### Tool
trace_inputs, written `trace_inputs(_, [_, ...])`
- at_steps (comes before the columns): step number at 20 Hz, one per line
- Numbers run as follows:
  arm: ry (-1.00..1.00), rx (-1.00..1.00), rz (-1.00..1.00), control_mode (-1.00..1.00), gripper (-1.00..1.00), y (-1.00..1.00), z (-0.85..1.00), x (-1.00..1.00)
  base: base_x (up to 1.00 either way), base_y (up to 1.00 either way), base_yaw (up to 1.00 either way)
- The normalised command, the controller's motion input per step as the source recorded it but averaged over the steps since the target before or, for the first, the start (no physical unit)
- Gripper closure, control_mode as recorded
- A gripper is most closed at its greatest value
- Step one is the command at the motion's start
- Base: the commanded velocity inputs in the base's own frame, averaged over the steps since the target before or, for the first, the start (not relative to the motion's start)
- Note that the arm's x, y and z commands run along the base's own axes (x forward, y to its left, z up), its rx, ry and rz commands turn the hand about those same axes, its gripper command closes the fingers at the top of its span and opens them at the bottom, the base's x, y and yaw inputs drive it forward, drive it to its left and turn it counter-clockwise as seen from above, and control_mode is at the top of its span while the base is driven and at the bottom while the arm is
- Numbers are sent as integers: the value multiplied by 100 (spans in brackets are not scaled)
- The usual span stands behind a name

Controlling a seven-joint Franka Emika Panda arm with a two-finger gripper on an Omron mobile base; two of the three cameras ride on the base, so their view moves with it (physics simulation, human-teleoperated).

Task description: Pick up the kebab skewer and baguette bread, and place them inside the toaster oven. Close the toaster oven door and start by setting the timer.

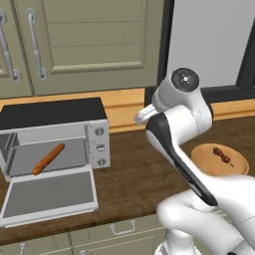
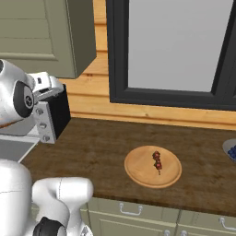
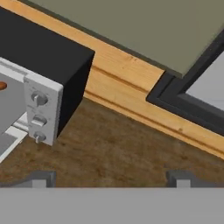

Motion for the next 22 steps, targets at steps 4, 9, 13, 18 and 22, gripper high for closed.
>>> trace_inputs(4, [9, 0, -11, -100, -100, -98, -22, -43, 0, 0, 0])
trace_inputs(9, [7, 1, -3, -100, -100, -100, -39, -14, 0, 0, 0])
trace_inputs(13, [6, 11, 0, -100, -100, -100, -44, -3, 0, 0, 0])
trace_inputs(18, [10, 15, 0, -100, -100, -100, -33, 4, 0, 0, 0])
trace_inputs(22, [13, 1, 0, -100, -100, -100, -17, 38, 0, 0, 0])
